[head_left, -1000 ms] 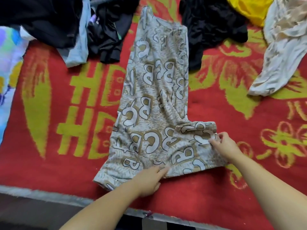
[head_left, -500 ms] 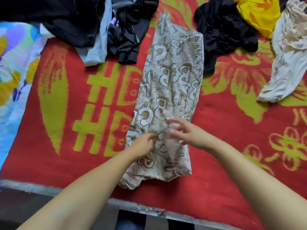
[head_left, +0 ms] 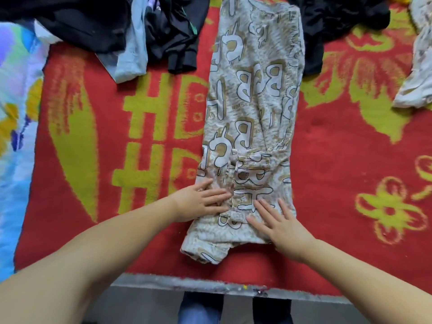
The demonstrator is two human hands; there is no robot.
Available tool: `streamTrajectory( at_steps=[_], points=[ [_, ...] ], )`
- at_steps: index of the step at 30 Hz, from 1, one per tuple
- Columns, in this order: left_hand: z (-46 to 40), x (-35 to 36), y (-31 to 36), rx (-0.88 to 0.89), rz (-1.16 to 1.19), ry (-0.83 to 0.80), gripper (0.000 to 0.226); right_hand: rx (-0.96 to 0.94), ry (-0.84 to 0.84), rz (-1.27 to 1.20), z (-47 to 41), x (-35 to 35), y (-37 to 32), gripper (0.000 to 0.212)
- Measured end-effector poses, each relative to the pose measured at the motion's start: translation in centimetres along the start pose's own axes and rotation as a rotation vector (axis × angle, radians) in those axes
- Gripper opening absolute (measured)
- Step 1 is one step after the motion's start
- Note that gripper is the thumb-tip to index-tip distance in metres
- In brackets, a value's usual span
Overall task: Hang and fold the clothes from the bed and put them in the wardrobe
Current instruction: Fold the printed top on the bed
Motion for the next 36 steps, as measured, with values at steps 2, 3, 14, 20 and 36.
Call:
streamTrajectory(
  at_steps=[2,3,14,20,36],
  points=[
    [-0.1,0.6,0.0,-0.004,0.056,0.002,0.084,0.073,0.038,-0.005,-0.5,-0.6,-0.4,0.092],
    [-0.2,0.6,-0.1,-0.026,0.106,0.003,0.083,0.07,0.043,-0.036,-0.6,-0.5,-0.6,0.088],
    [2.2,-5.3,0.0,-0.889,1.618,-0.152,0.018,0.288,-0.303,-0.927,-0.6,-8.4,4.7,0.038],
    [0.6,-3.5,-3.4,-1.412,1.375,0.412,0.021,0.798,0.212,-0.731,-2.8,-6.6,12.1,0.018],
    [-3.8,-1.6,0.3,-0.643,0.205,0.0,0.125,0.281,0.168,-0.083,-3.7,-3.0,4.4,0.097]
  ],
)
Point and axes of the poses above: each hand's wrist, its own z-axis away from the middle knuckle, its own x-axis out of the palm, y = z × x, the point moved 4 cm from there along -z, towards the middle knuckle, and after that the axes turned 15 degrees about y, right-handed, at the moved point
